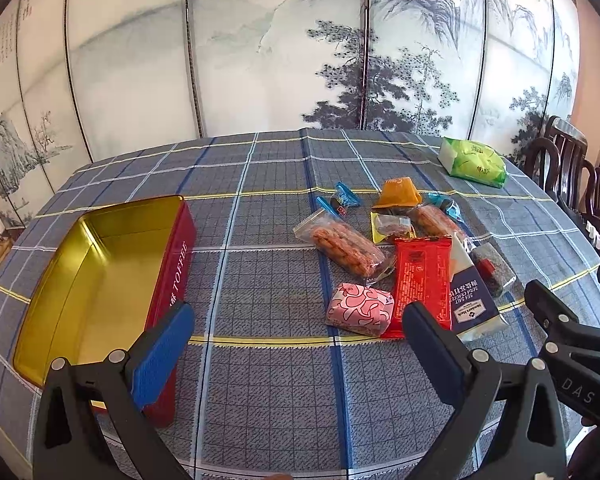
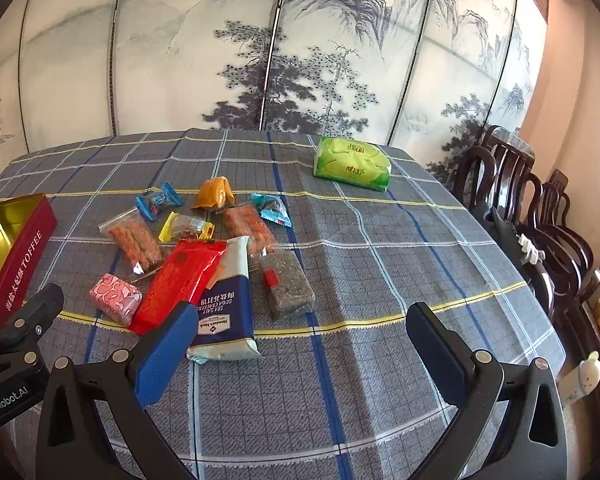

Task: Organize snacks
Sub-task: 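Move the left tool toward the pink patterned cake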

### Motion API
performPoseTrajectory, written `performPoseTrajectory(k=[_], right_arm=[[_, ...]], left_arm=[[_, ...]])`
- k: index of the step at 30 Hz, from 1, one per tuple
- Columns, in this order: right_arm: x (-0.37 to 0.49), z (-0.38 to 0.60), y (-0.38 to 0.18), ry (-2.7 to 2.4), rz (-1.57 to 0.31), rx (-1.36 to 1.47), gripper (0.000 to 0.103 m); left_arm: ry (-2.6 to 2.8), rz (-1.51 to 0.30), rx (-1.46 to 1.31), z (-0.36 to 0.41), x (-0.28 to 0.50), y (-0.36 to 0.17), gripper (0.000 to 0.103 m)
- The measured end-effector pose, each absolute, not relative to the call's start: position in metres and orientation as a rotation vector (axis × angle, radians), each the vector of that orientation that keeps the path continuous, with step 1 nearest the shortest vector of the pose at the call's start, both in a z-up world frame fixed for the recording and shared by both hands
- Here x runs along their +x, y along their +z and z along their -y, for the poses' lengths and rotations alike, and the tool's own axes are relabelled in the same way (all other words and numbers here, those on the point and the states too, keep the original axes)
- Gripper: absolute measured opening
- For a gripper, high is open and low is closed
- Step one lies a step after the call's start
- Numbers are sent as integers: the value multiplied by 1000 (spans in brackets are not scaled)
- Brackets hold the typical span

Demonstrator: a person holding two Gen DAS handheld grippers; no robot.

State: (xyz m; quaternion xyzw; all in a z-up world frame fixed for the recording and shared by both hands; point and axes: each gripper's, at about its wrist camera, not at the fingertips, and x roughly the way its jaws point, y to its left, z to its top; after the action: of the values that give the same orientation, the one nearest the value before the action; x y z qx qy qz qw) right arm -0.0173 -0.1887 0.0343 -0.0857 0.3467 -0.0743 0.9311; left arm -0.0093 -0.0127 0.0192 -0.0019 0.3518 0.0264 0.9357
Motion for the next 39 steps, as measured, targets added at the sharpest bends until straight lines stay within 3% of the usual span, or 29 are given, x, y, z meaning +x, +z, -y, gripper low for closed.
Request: performPoseTrajectory(k=[39], right_arm=[[-22,206,22,-123,-751,-122,103]], left_arm=[[-14,-739,-18,7,1,18,103]])
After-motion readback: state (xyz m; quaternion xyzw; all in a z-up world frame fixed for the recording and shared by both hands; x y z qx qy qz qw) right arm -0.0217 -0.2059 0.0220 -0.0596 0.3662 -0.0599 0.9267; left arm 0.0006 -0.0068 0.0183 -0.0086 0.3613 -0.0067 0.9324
